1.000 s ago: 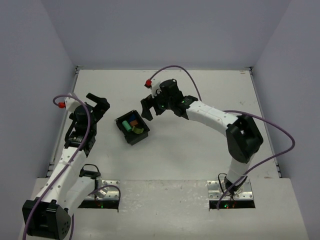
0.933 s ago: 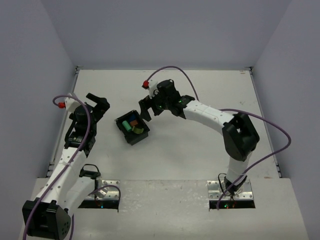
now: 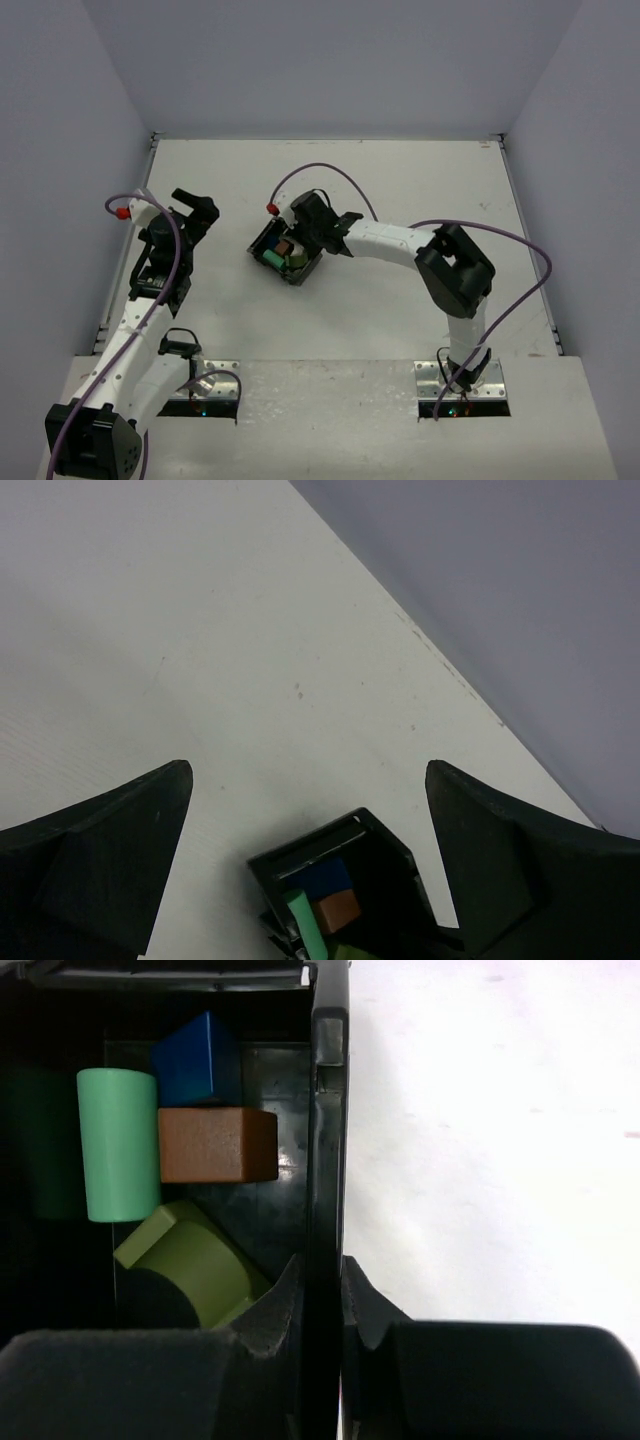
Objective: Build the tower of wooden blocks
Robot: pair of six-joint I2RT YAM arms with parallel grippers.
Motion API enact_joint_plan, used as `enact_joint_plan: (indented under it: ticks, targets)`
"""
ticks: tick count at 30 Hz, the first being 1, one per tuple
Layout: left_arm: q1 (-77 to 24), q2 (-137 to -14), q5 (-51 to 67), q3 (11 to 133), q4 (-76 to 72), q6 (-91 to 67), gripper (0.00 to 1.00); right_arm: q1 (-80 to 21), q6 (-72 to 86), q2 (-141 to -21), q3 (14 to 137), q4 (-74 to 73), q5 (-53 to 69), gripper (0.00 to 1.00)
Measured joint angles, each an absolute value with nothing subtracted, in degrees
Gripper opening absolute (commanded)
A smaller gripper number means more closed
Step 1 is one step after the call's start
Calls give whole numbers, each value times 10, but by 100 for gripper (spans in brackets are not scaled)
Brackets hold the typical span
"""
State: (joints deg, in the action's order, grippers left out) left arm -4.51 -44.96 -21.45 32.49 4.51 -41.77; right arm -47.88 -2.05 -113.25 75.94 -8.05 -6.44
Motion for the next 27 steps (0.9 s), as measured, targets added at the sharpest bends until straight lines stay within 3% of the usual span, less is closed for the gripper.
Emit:
enact_joint_plan:
  ticks: [11,27]
  targets:
    - [-45,-449,-220,325,52,-421,100,-477,-346,-1025,656,-22,-348,3]
    - [-45,-452,-226,325,57,-422,100,-477,-623,-1055,582,173,-597,7]
